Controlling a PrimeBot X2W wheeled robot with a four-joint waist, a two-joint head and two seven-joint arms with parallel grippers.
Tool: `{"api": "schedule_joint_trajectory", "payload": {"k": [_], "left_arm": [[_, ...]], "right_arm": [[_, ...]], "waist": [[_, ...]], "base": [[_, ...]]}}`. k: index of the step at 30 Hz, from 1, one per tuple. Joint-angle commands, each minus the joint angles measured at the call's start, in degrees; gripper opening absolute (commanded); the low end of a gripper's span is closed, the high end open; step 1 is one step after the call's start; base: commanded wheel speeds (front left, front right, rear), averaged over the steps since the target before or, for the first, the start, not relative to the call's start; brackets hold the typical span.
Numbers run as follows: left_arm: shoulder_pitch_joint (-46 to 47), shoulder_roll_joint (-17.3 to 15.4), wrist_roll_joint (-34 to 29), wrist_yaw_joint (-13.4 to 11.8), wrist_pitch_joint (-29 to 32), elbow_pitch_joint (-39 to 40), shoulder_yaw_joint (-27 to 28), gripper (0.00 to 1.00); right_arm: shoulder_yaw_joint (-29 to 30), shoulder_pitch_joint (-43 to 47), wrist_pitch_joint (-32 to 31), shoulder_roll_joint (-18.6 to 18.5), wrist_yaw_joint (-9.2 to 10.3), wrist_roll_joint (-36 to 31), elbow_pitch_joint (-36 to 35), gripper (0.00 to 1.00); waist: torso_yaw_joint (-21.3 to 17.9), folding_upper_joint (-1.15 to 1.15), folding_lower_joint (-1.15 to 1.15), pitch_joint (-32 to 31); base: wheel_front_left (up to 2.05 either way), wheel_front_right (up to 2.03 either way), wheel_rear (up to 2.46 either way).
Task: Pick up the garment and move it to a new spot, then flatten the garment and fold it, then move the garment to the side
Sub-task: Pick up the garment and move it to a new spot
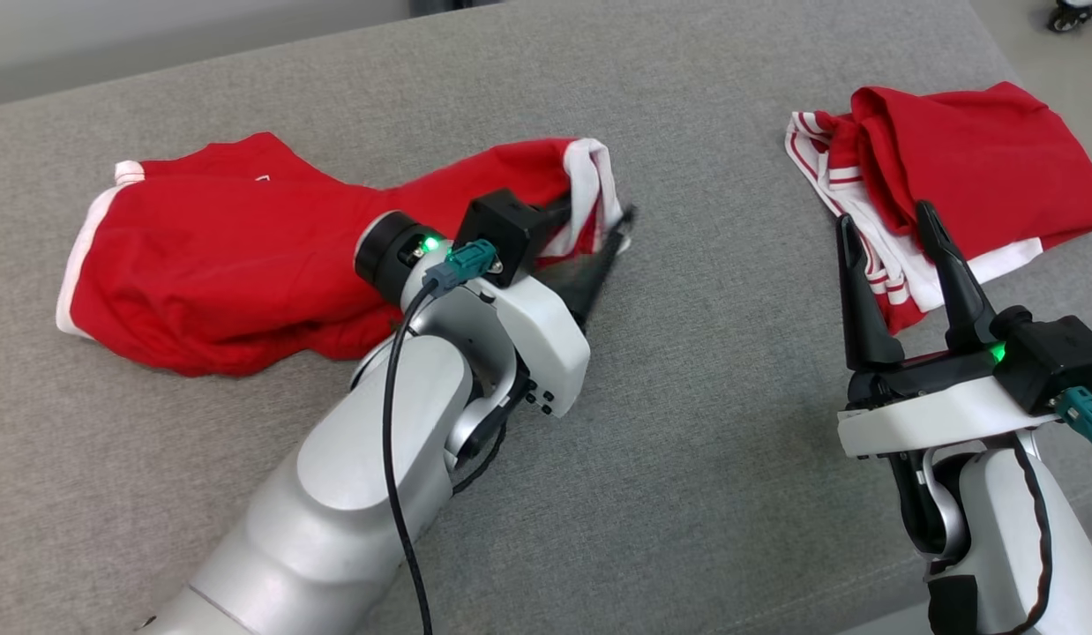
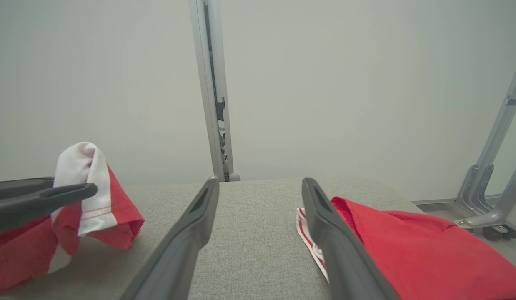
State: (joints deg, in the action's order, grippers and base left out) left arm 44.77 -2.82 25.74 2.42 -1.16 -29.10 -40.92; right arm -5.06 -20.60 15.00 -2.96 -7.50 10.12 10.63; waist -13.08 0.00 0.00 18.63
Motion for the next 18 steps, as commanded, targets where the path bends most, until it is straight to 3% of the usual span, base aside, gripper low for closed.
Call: {"api": "schedule_joint_trajectory", "payload": {"k": [1, 9, 18], "left_arm": [[-0.05, -0.3, 1.53, -0.69, -0.91, -0.28, -0.59, 1.0], [0.08, -0.84, 6.15, -1.7, -5.65, -1.31, 1.49, 1.0], [-3.93, -6.6, 7.21, -3.48, -11.44, 0.78, 6.21, 1.0]], "right_arm": [[0.27, 0.24, 0.3, -0.05, 0.02, 0.01, 0.2, 1.0], [0.25, 1.27, 0.31, -0.12, 0.02, -1.19, 0.55, 1.0], [0.0, 2.92, 0.31, -1.79, 0.02, -1.91, 1.14, 1.0]], "waist": [[0.75, 0.0, 0.0, -0.55], [6.33, 0.0, 0.0, -3.57], [12.6, 0.0, 0.0, -7.74]], "base": [[0.0, 0.0, 0.0], [0.0, 0.0, 0.0], [0.0, 0.0, 0.0]]}}
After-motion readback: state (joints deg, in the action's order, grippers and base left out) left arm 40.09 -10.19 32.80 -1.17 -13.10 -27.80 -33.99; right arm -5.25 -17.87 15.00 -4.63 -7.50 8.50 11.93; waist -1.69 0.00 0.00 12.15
